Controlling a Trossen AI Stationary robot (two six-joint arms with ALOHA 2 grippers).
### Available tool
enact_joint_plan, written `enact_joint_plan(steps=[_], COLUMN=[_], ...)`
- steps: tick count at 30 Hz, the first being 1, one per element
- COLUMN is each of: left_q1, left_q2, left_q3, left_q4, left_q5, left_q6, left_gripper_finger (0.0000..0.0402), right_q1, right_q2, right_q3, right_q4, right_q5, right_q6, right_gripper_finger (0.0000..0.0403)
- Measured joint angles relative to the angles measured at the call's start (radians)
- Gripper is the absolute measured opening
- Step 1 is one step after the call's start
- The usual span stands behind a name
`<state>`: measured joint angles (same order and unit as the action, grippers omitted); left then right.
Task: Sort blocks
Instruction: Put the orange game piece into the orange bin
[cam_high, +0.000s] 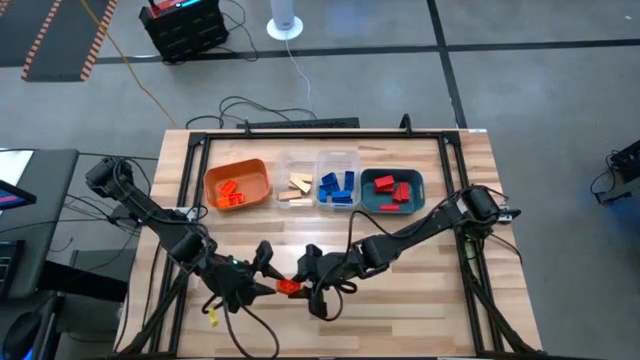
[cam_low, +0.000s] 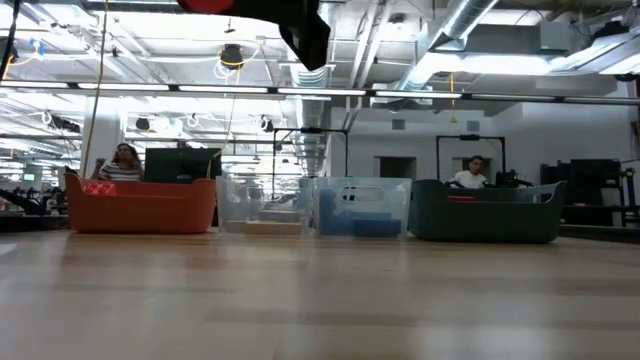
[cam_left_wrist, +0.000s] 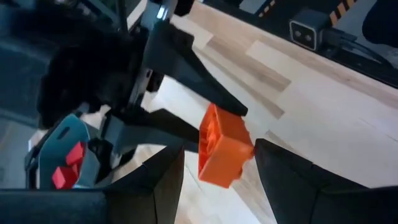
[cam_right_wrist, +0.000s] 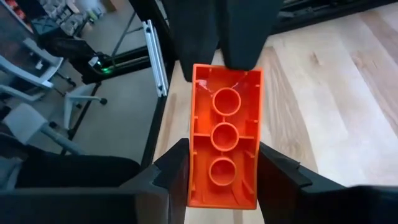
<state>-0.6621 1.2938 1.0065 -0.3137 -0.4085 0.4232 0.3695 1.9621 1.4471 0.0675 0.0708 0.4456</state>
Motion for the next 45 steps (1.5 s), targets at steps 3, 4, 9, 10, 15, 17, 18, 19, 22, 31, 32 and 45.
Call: enact_joint_plan(steps=[3,4,9,10,15,17,18,19,22,31,32,45], left_q1=[0.000,0.000,0.000,0.000,0.000,0.000,-0.001,-0.002,0.000,0.090,0.114,0.645], left_q2=[0.000,0.000,0.000,0.000,0.000,0.000,0.000,0.000,-0.001,-0.093,-0.117,-0.350], left_q3=[0.000,0.000,0.000,0.000,0.000,0.000,0.000,0.000,0.000,-0.002,-0.002,-0.219], left_q4=[0.003,0.003,0.005,0.010,0.022,0.014,0.013,0.016,0.018,-0.408,-0.476,-0.740], left_q5=[0.012,0.012,0.012,0.011,-0.014,-0.016,-0.019,-0.019,-0.021,-0.033,-0.044,-0.122], left_q6=[0.011,0.011,0.011,0.011,0.026,0.029,0.032,0.028,-0.025,-0.393,-0.448,-0.776], left_gripper_finger=[0.0190,0.0190,0.0190,0.0190,0.0151,0.0114,0.0093,0.0084,0.0084,0.0084,0.0084,0.0084], right_q1=[-0.008,-0.011,-0.028,-0.032,-0.044,-0.045,-0.045,-0.045,-0.045,-0.038,-0.032,0.117], right_q2=[0.000,0.000,0.000,0.000,0.000,0.001,0.001,0.003,0.003,-0.094,-0.114,-0.437], right_q3=[0.000,0.000,0.000,0.000,0.000,0.000,0.000,0.000,0.000,0.001,0.001,-0.090], right_q4=[0.025,0.037,0.100,0.108,0.130,0.141,0.150,0.160,0.169,-0.238,-0.291,-0.663], right_q5=[-0.008,-0.012,-0.051,-0.055,-0.059,-0.062,-0.067,-0.067,-0.055,-0.005,0.024,0.553], right_q6=[0.007,0.007,0.010,0.016,0.026,0.031,0.033,0.035,0.021,0.046,0.060,0.127], right_gripper_finger=[0.0170,0.0170,0.0170,0.0170,0.0172,0.0180,0.0186,0.0194,0.0224,0.0265,0.0265,0.0258])
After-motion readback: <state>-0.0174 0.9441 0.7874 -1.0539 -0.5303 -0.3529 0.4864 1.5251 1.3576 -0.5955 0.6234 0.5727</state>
